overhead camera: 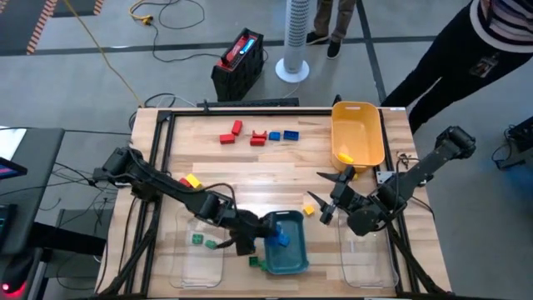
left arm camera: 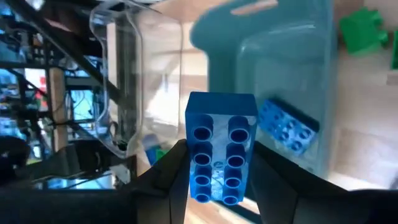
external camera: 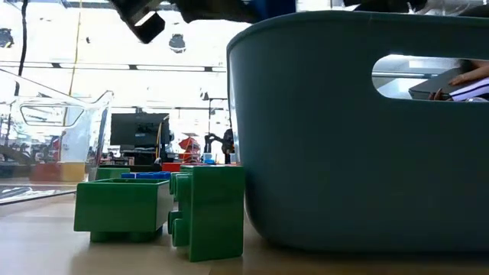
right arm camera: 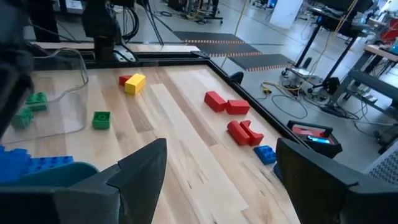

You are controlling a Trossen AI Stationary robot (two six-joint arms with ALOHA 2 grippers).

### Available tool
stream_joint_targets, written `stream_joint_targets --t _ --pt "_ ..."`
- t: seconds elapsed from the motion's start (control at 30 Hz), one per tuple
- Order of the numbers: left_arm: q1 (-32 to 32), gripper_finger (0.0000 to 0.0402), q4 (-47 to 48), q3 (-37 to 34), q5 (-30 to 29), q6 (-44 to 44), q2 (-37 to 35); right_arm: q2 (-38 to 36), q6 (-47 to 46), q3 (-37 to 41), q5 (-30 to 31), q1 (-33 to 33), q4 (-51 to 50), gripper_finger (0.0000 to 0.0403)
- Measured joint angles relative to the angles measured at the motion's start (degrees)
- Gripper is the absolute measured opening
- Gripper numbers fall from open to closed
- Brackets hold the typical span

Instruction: Sort blocks

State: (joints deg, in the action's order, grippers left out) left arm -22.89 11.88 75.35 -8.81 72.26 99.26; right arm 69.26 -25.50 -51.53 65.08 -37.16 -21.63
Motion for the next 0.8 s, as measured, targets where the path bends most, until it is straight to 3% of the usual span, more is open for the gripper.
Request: stream_joint_targets --t 0.33,0.8 --pt "2.3 0.0135 3.0 8.2 5.6 -8.0 6.4 -2.9 -0.1 0.0 4.3 -3.5 -2.1 0.0314" --pt "2.4 0.0135 29.2 29.1 4.7 -17.5 21.8 -2.9 -3.6 0.0 4.6 -3.7 -5.4 0.0314"
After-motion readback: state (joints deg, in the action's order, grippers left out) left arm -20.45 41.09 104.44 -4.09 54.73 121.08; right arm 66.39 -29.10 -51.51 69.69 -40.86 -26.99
